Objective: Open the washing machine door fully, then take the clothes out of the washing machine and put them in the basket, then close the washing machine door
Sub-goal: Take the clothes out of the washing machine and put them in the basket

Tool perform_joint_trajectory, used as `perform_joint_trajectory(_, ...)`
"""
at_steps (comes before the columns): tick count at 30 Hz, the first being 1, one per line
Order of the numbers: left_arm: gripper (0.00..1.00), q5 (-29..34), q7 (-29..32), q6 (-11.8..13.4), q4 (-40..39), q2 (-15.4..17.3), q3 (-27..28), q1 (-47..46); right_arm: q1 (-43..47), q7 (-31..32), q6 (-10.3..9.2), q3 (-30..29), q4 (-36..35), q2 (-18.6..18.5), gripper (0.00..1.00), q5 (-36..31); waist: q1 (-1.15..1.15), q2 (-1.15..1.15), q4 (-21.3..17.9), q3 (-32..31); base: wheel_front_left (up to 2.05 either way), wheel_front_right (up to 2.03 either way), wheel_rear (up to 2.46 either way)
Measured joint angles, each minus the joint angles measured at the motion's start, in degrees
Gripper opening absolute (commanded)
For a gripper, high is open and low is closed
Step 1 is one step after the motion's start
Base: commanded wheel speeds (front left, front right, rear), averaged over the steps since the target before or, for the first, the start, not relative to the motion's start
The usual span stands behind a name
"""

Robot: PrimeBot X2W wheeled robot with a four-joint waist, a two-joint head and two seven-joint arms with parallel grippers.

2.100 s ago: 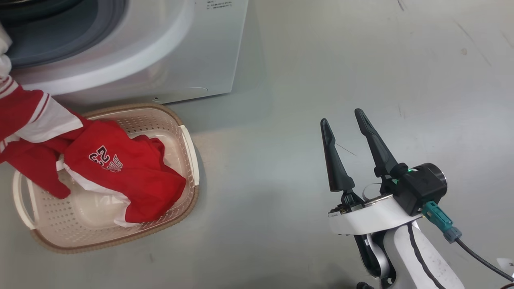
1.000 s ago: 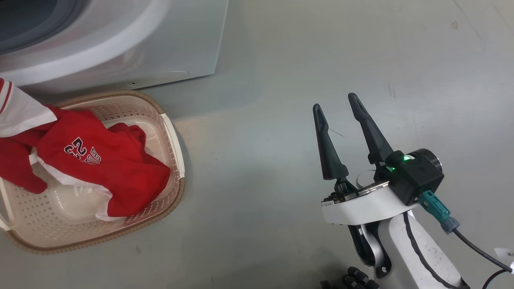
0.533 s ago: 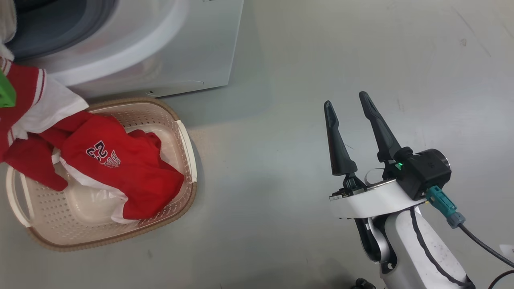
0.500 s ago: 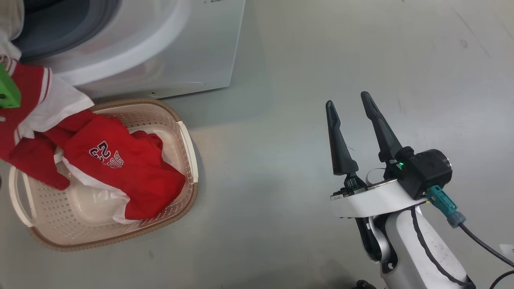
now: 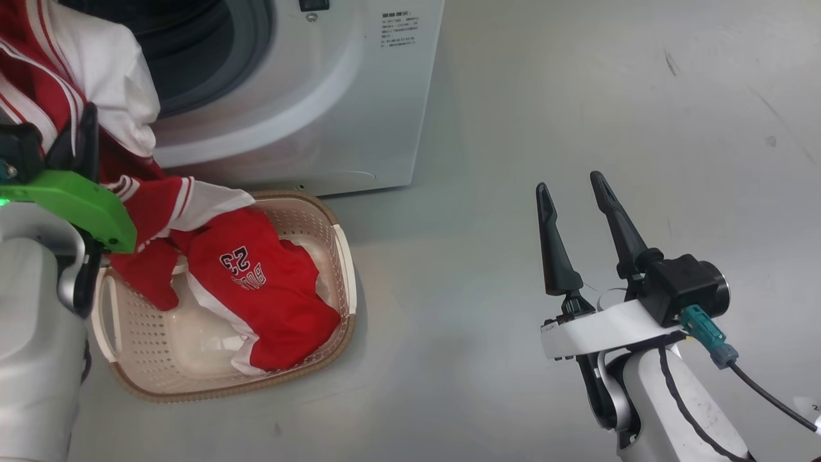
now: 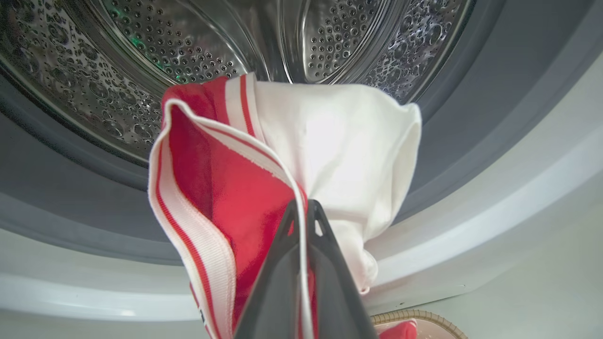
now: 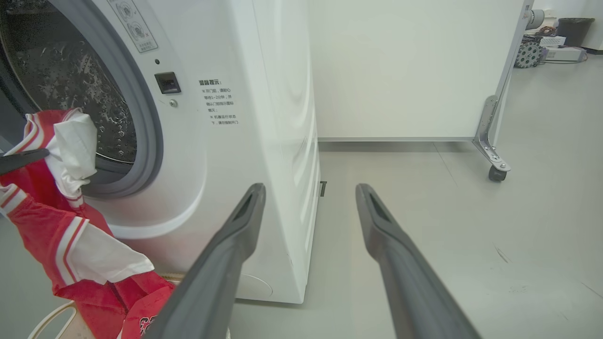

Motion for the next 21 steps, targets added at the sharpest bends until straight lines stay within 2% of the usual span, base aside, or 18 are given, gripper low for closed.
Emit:
perform_joint_trajectory(6, 0.00, -1.08, -1.91, -0.18, -0.86, -0.78, -2.34, 4.56, 2.26, 0.00, 0.62, -0.66, 1.00, 0.01, 1.00, -0.15, 0.00, 0.00, 2.12, -3.63, 0.00, 0.00, 0.00)
perform_joint_trajectory(11, 0.00, -1.88, -2.31, -0.24, -2.57, -2.23, -7.40, 8.21, 3.65, 0.00, 1.46, -0.90, 1.80, 0.00, 1.00, -0.16, 0.00, 0.00, 3.75, -6.23, 0.00, 0.00, 0.00)
perform_joint_trajectory(21, 0.00, -4.38, 0.83, -0.26, -2.97, -1.23, -13.78, 14.65, 4.31, 0.00, 2.91, 0.97, 1.58, 0.01, 1.00, -0.15, 0.00, 0.00, 4.51, -8.11, 0.00, 0.00, 0.00)
